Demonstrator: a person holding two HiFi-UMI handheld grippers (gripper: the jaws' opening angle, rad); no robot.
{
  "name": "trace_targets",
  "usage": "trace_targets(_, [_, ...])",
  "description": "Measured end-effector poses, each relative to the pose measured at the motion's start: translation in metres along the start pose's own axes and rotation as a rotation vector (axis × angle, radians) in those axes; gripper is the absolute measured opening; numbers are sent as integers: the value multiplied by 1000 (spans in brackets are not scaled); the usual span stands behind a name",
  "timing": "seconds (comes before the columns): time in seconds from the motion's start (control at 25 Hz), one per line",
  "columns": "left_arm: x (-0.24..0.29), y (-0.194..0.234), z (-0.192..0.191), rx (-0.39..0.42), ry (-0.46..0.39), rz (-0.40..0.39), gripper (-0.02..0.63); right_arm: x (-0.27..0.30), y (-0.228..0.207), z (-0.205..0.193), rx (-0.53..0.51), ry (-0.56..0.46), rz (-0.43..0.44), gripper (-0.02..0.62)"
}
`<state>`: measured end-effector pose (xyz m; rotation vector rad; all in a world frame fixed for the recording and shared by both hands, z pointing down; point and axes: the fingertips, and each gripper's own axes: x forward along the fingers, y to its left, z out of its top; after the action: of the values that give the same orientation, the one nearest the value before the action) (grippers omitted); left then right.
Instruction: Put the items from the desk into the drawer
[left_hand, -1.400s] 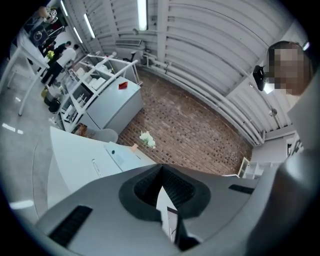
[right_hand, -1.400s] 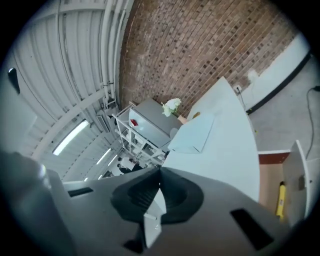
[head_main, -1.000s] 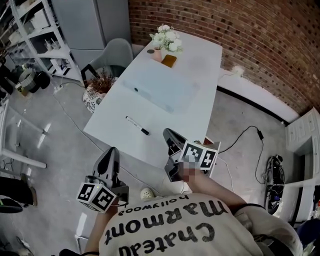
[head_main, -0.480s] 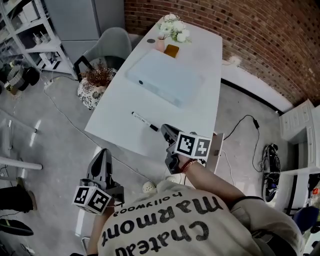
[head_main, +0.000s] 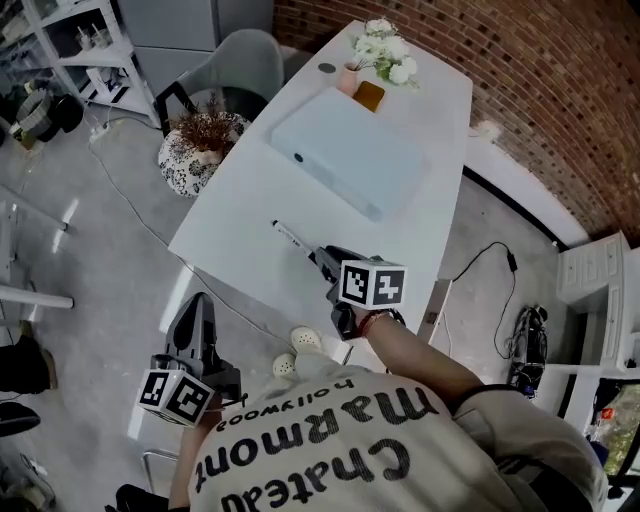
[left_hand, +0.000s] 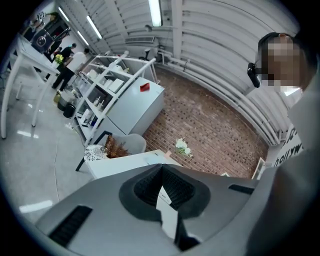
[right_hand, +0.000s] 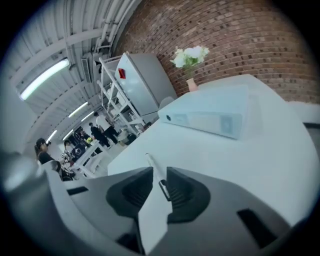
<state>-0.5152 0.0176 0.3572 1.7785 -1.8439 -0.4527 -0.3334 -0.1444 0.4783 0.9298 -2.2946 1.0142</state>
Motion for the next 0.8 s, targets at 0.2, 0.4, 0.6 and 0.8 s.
trace_targets(0.2, [5,13,2,-4,1,59,2,28,3,2,-103,87,11,155])
trace_targets(0.4, [11,25,4,-9,2,94,2,45,5,0,-160,136,8,194])
trace_targets(0.6, [15,31,0,-18,10,110,2,54,8,-8,-226,175,10,216])
trace_targets(0.8, [16,33,-3,-21,17,110,2,58,8,-11,-309,190,-24,207])
